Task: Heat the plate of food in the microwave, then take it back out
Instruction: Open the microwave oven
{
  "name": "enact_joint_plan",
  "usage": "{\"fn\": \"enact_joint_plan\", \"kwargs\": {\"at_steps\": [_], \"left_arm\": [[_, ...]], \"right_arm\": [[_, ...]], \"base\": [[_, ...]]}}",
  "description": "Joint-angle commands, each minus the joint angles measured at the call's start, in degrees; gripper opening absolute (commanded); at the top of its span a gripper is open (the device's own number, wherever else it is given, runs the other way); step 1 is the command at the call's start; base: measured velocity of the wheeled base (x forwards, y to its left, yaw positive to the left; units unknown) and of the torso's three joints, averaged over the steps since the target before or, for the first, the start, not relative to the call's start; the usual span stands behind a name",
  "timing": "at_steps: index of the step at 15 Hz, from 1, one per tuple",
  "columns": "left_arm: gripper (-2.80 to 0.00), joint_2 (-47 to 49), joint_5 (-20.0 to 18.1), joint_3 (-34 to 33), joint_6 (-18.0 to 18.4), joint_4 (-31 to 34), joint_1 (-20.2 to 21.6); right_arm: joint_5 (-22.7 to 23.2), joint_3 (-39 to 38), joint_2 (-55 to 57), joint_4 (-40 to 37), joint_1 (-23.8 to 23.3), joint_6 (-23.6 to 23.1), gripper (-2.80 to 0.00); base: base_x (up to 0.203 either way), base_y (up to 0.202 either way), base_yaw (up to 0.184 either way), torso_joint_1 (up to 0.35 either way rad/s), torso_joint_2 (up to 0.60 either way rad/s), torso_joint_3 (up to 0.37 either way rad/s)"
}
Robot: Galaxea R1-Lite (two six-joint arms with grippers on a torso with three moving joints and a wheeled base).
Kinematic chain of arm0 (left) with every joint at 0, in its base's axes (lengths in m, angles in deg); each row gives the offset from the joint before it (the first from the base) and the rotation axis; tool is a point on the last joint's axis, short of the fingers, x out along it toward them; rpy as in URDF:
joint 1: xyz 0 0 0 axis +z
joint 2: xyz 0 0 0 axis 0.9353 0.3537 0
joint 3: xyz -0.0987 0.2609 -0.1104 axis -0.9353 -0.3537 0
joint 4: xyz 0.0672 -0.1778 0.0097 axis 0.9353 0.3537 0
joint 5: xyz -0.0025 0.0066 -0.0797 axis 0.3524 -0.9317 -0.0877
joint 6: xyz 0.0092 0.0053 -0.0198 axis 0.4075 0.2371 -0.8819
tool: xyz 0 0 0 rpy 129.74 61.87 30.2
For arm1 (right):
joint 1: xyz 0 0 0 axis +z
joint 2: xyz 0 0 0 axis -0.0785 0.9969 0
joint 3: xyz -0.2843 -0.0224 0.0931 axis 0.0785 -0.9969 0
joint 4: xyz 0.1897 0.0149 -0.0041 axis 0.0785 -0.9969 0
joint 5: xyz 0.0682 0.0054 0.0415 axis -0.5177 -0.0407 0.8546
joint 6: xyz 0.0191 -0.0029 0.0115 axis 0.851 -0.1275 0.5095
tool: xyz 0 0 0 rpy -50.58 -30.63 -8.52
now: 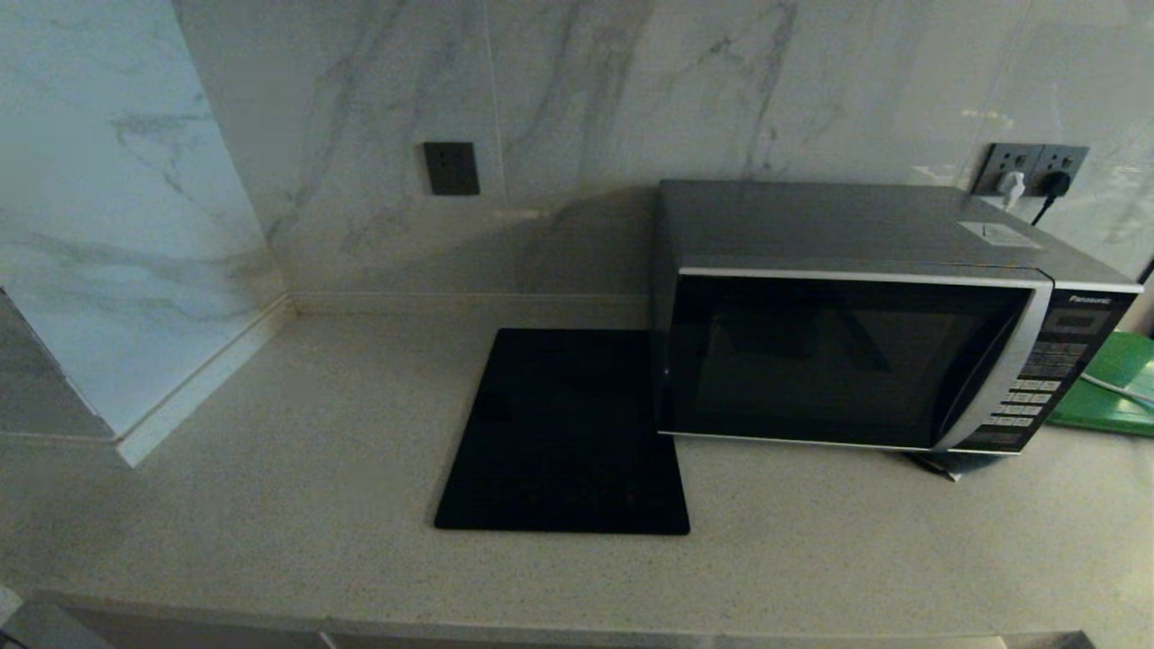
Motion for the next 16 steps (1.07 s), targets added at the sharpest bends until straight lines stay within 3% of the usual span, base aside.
{"fn": "enact_joint_plan", "kwargs": {"at_steps": [1, 5, 8, 10, 14, 16], "left_arm": [[-2.8, 0.01, 0.03, 0.0, -0.04, 0.0, 0.01], [-2.8, 0.09, 0.03, 0.0, -0.04, 0.0, 0.01], [-2.8, 0.09, 0.03, 0.0, -0.04, 0.0, 0.09], [-2.8, 0.09, 0.03, 0.0, -0.04, 0.0, 0.01], [-2.8, 0.09, 0.03, 0.0, -0.04, 0.0, 0.01], [-2.8, 0.08, 0.03, 0.0, -0.04, 0.0, 0.01]], "right_arm": [[0.71, -6.62, -18.56, -2.72, -6.89, -0.69, -2.8], [3.64, -12.7, -35.75, -9.21, -15.81, -1.38, -2.8], [4.82, -16.36, -48.95, -15.51, -16.9, -1.53, -2.8], [7.54, -24.81, -56.99, -16.84, -16.84, -2.3, -2.8], [11.19, -50.11, -59.26, -6.77, -16.8, -2.12, -2.8], [16.03, -57.59, -59.44, -2.09, -16.79, -0.67, -2.8]], "base": [[0.0, 0.0, 0.0, 0.0, 0.0, 0.0], [0.0, 0.0, 0.0, 0.0, 0.0, 0.0], [0.0, 0.0, 0.0, 0.0, 0.0, 0.0], [0.0, 0.0, 0.0, 0.0, 0.0, 0.0], [0.0, 0.0, 0.0, 0.0, 0.0, 0.0], [0.0, 0.0, 0.0, 0.0, 0.0, 0.0]]}}
